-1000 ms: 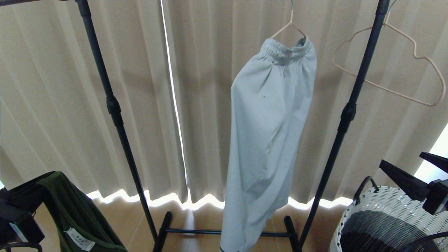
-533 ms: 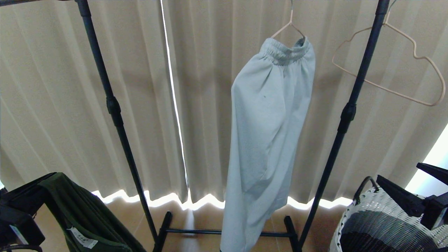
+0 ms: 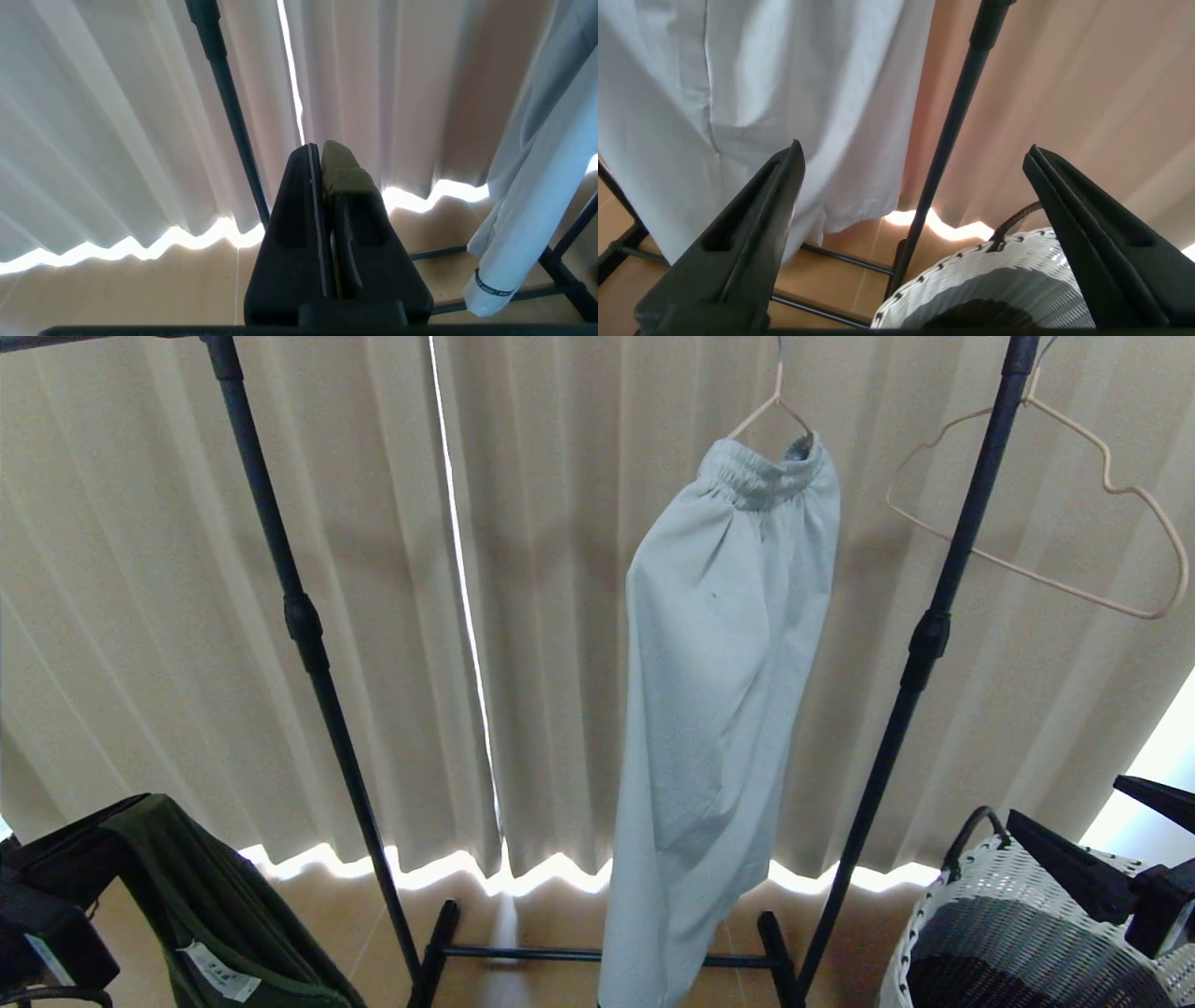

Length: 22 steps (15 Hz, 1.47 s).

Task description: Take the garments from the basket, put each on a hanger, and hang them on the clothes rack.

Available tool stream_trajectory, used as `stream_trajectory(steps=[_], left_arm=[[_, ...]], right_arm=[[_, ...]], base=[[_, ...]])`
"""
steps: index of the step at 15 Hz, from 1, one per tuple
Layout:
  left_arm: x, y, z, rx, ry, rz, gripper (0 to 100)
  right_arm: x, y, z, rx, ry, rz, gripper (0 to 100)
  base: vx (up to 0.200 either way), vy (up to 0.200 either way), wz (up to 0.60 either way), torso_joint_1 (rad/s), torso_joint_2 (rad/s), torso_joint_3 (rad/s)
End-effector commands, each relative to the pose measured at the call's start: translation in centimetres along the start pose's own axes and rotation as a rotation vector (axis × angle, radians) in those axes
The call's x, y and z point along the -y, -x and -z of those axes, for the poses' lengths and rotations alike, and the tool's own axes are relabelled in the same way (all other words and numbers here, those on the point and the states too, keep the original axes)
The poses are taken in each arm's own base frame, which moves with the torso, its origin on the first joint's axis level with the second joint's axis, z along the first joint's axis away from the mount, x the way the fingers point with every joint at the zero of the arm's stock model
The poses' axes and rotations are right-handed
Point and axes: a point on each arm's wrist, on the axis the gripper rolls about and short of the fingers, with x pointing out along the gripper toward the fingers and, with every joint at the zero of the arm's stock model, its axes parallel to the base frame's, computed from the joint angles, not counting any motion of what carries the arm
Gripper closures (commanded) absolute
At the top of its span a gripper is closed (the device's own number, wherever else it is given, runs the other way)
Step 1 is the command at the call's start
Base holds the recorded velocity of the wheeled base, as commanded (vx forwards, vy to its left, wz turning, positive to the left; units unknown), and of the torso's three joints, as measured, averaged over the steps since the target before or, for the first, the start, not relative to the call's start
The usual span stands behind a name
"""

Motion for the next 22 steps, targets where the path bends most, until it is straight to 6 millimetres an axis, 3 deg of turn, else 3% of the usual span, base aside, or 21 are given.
stream_trajectory(steps=[1,22], left_arm=[[0.0,-0.06,0.01,-0.002,0.0,0.0,100],[0.03,-0.14,0.14,-0.01,-0.001,0.001,100]], right_arm=[[0.04,-0.03,0.15,-0.009,-0.001,0.004,0],[0.07,0.26,0.42,-0.01,0.0,0.016,0]], base=[[0.0,0.0,0.0,0.0,0.0,0.0],[0.0,0.0,0.0,0.0,0.0,0.0]])
